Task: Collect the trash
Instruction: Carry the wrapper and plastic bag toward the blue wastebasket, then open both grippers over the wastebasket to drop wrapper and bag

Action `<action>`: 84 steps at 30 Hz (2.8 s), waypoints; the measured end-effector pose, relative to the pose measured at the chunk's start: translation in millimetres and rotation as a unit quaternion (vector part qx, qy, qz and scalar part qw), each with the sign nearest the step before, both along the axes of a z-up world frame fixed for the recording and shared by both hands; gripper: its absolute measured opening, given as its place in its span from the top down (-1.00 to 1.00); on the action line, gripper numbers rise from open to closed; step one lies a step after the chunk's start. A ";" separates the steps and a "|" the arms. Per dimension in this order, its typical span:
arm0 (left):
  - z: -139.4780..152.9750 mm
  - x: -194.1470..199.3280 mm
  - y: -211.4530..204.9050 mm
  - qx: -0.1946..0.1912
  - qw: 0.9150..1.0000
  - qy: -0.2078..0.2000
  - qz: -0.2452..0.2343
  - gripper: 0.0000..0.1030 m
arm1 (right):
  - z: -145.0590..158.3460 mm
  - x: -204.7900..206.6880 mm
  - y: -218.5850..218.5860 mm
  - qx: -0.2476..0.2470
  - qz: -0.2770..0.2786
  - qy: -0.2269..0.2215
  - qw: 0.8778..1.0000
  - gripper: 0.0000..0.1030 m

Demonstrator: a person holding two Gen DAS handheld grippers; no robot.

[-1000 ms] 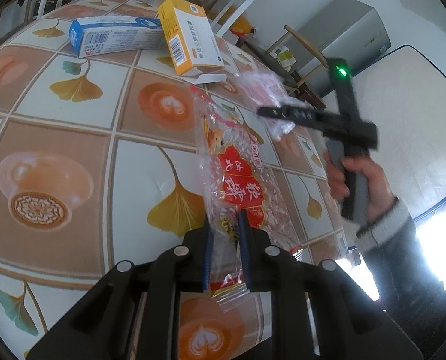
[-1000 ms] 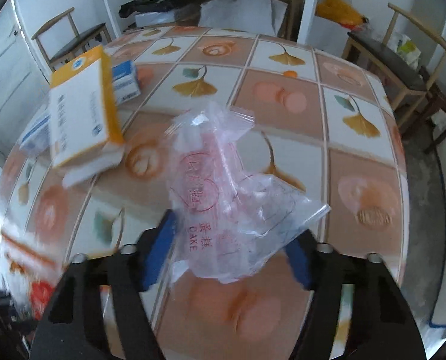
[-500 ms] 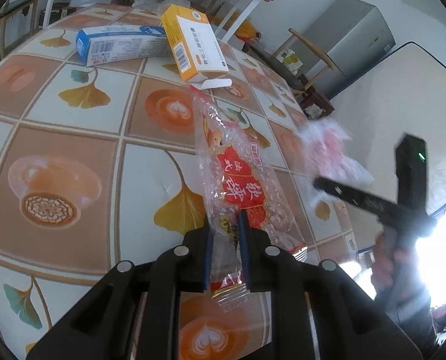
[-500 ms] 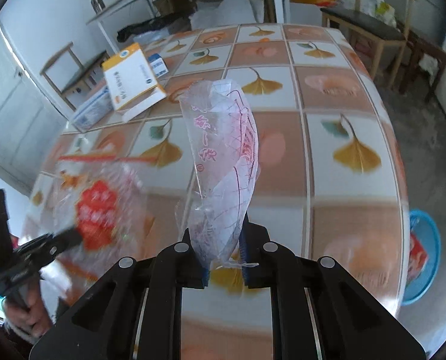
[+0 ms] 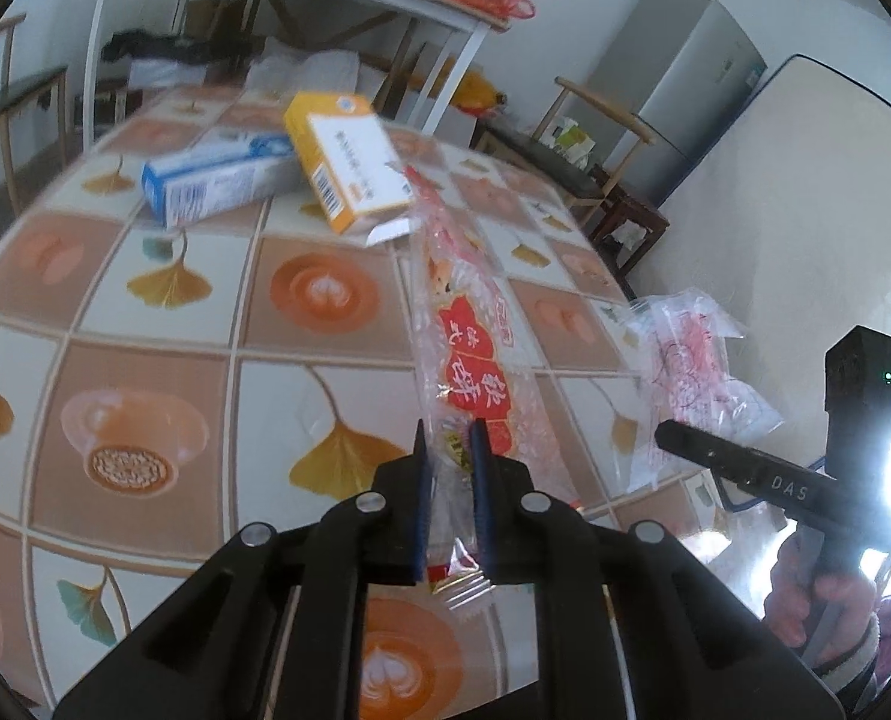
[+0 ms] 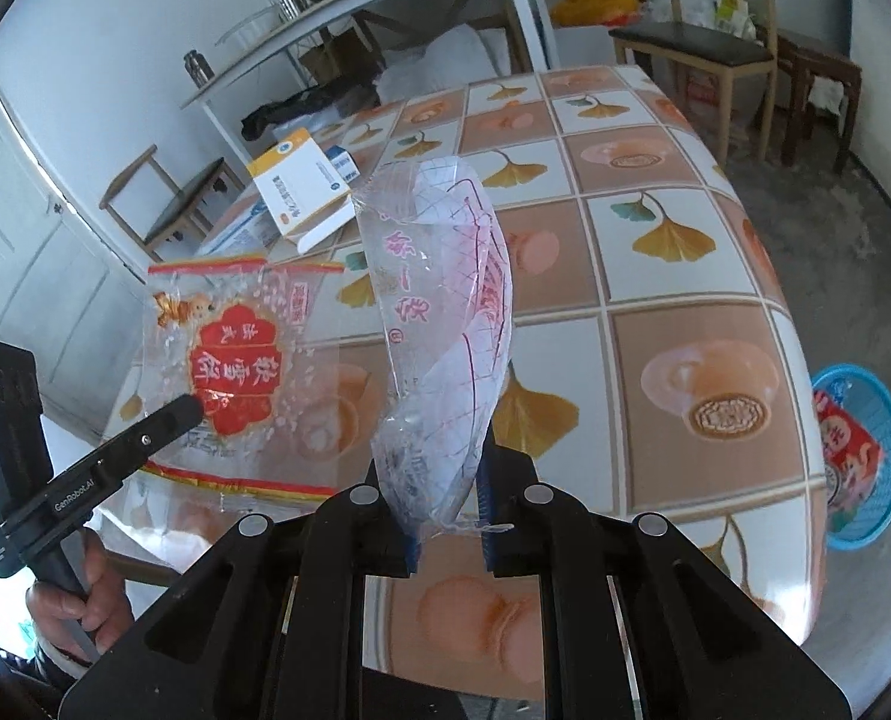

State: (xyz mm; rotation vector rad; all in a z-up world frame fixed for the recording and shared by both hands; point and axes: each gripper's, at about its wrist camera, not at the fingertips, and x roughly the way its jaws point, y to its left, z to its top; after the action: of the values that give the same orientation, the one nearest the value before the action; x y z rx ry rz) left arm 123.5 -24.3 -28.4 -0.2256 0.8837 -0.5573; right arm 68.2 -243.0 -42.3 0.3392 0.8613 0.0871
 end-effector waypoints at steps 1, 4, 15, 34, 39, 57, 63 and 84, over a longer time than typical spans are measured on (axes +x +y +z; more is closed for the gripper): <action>3.0 -1.4 -1.3 0.001 1.000 -0.005 -0.001 0.79 | 0.3 -2.7 0.6 0.001 0.000 -0.002 1.000 0.74; 10.8 -5.2 -4.3 0.003 1.000 -0.018 -0.006 0.80 | 2.8 -6.0 1.8 0.002 0.001 -0.008 1.000 0.74; 29.4 -20.5 -10.4 0.011 0.999 -0.051 -0.010 0.80 | 17.8 -18.1 1.9 0.006 0.006 -0.035 0.999 0.74; 51.7 -37.7 -26.3 0.013 0.996 -0.083 -0.017 0.80 | 34.8 -41.3 -10.3 0.018 0.009 -0.069 0.997 0.74; 62.4 -41.7 -32.2 0.018 0.995 -0.097 -0.020 0.80 | 41.3 -48.8 -18.3 0.026 0.007 -0.086 0.996 0.74; 98.0 -23.3 -134.9 -0.028 0.982 -0.084 -0.167 0.80 | 63.6 -143.6 -142.4 -0.001 -0.190 -0.130 0.973 0.74; 77.4 -13.7 -217.0 -0.016 0.967 -0.029 -0.253 0.80 | 30.5 -188.2 -208.3 0.024 -0.296 -0.098 0.950 0.74; -70.2 10.0 -476.4 0.101 0.925 0.115 -0.348 0.62 | -136.5 -114.1 -334.2 0.097 -0.337 0.080 0.933 0.53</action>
State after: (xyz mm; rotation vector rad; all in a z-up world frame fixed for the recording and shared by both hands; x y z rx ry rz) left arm 133.5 -500.7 -98.6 0.2329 1.2484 -1.1060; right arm -45.9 -577.2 -178.8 0.8203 0.8573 -0.5047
